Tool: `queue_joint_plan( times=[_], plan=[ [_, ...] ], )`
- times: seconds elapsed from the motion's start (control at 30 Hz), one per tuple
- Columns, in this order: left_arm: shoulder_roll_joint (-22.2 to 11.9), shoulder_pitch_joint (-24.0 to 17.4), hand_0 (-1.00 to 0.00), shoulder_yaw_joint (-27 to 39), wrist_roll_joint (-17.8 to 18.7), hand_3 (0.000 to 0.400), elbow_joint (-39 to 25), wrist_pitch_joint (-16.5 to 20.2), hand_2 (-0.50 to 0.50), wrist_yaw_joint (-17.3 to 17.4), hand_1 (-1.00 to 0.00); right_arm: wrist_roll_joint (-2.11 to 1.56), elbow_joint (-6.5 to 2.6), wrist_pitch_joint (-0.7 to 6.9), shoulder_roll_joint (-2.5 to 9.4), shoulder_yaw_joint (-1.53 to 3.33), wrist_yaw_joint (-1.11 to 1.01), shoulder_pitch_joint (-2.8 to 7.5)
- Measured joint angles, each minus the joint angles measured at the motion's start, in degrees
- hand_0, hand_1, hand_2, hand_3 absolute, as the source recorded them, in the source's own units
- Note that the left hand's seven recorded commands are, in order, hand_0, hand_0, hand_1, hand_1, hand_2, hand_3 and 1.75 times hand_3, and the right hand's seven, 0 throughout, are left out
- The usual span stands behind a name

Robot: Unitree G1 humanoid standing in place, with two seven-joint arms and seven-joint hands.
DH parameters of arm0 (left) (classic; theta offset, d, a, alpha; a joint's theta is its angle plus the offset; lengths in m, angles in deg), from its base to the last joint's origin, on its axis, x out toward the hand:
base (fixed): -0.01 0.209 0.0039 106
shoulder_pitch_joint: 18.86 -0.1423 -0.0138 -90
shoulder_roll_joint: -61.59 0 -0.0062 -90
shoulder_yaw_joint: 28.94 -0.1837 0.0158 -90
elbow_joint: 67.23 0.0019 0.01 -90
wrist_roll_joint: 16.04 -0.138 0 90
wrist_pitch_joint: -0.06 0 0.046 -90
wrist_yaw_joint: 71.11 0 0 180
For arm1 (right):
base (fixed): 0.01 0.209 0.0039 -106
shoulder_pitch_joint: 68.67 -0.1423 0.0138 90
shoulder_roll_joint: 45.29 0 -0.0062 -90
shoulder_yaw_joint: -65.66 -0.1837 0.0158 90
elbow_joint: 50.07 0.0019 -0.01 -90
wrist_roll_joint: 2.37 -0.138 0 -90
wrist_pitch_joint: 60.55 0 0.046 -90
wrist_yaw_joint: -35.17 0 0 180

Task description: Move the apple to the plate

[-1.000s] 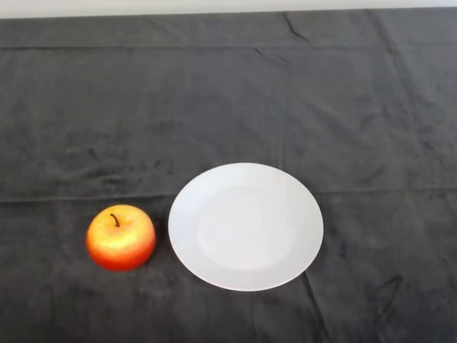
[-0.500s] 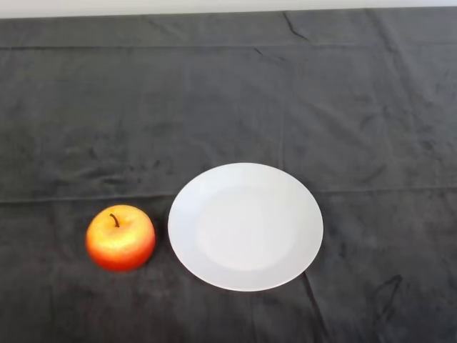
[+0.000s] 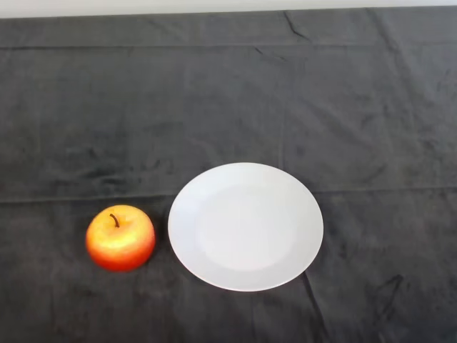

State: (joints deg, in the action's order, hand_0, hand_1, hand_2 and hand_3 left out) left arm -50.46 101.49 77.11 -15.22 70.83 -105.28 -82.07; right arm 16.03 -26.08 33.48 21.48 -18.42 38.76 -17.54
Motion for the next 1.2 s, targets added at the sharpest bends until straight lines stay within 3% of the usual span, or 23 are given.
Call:
queue_joint_plan(
  times=[0.23, 0.37, 0.6, 0.83, 1.2],
  plan=[
    [1.91, -0.89, 0.0, -1.91, 0.03, 0.0, -8.8, 4.75, 0.0, 1.41, 0.0, -0.02, 0.05, 0.02, 0.0, 0.0, 0.0, 0.0],
    [3.29, -3.39, 0.0, -2.42, 0.01, 0.0, -15.5, 7.71, 0.0, 1.74, 0.0, -0.01, 0.08, 0.07, -0.01, 0.0, 0.0, 0.0],
    [6.7, -8.66, 0.0, -6.91, -0.12, 0.0, -26.36, 15.8, 0.0, 3.36, 0.0, -0.05, 0.52, 0.21, 0.0, 0.0, 0.0, 0.0],
    [7.17, -11.74, 0.0, -11.39, -2.19, 0.0, -37.66, 23.44, 0.0, 7.37, 0.0, -0.05, 0.82, 0.31, 0.0, -0.01, 0.0, 0.0],
    [10.11, -13.85, 0.0, -18.45, -4.22, 0.0, -45.69, 30.51, 0.0, 11.64, 0.0, -0.06, 1.02, 0.45, -0.01, -0.02, 0.0, 0.0]
  ],
)
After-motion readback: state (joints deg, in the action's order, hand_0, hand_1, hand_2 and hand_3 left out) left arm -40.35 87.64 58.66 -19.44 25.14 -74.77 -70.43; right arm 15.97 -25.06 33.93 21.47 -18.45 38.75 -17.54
